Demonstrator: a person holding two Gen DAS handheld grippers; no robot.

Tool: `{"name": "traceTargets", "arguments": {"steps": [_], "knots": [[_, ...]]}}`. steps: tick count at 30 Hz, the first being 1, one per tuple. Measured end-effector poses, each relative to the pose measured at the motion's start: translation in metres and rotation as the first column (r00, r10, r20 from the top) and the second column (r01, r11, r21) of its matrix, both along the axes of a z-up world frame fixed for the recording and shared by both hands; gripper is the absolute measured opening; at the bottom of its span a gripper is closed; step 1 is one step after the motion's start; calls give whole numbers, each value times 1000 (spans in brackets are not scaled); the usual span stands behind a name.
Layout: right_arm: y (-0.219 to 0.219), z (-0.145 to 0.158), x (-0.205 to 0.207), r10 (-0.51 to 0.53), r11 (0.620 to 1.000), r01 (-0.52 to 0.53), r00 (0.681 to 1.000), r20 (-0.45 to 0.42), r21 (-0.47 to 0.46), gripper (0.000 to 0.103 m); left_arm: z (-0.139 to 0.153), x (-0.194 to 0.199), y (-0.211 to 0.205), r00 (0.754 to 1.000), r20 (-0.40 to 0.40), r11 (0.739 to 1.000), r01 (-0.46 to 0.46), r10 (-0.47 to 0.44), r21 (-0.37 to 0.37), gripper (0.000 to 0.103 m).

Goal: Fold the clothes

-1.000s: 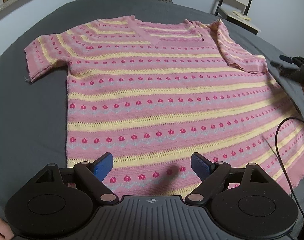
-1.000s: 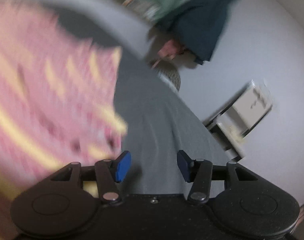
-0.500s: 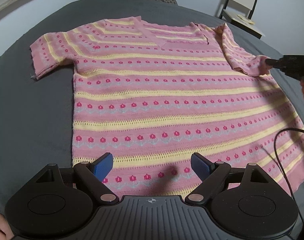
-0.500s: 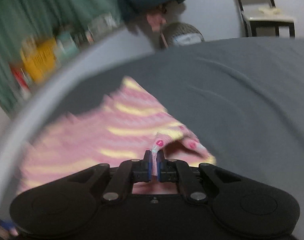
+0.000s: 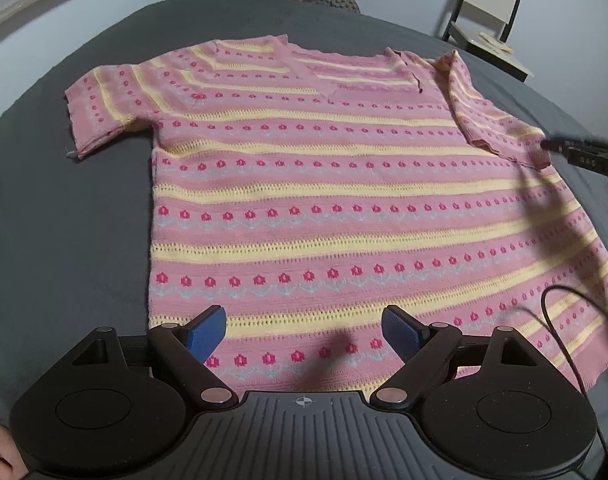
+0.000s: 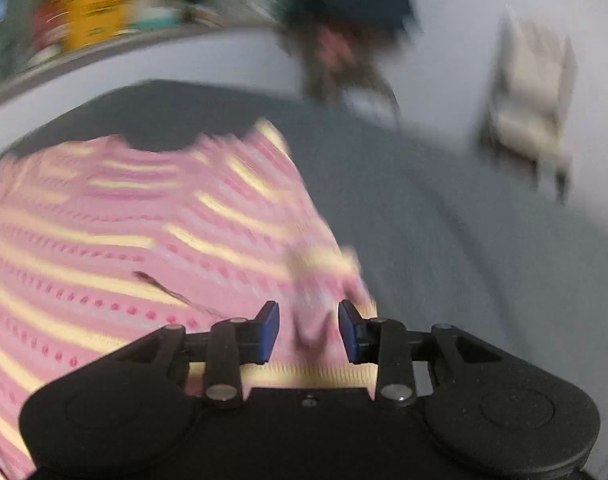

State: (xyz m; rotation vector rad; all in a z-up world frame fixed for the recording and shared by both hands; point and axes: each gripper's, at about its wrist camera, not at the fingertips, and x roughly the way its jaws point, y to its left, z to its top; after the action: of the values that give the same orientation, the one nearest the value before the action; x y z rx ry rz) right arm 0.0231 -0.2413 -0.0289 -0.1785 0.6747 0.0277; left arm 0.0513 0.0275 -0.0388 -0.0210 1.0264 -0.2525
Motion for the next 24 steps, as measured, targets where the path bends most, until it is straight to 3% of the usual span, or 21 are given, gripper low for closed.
{"name": "traceTargets", "arguments": {"steps": [4,9,10,11,14,16,18,21,23,24], "knots": [[51,-12,5,252,960,-244,967,45,-136,33,-1,0,-6,1000,1,1000,29,-29,7,86],[76,-39,38,229,970,-226,973,30,-86,32,2,-3,-3,1000,11,1000,29,-29,3,86],[77,-43,43,213,975,-213,977,9,-63,22,2,-3,-2,1000,11,1000,23,-23,-1,86],[76,-46,48,192,981,-192,981,-7,-24,5,1,-2,0,1000,10,1000,16,-16,-6,86],[71,-35,51,98,990,-102,994,48,93,5,-1,-1,1,1000,7,1000,6,-6,-15,86],[64,-22,51,28,970,-54,993,112,238,5,-1,0,0,1000,4,1000,11,-11,-18,86],[59,-16,57,-24,927,-23,992,122,373,5,-2,0,-2,1000,5,1000,19,-19,-15,86],[64,-23,79,-28,919,34,999,-19,392,10,0,-2,-4,1000,9,1000,27,-27,-8,86],[68,-31,92,16,923,40,990,-142,382,28,2,-3,-2,1000,13,1000,26,-25,-7,86],[65,-27,91,11,927,31,994,-111,374,31,2,-3,-1,1000,15,1000,19,-18,-10,86]]}}
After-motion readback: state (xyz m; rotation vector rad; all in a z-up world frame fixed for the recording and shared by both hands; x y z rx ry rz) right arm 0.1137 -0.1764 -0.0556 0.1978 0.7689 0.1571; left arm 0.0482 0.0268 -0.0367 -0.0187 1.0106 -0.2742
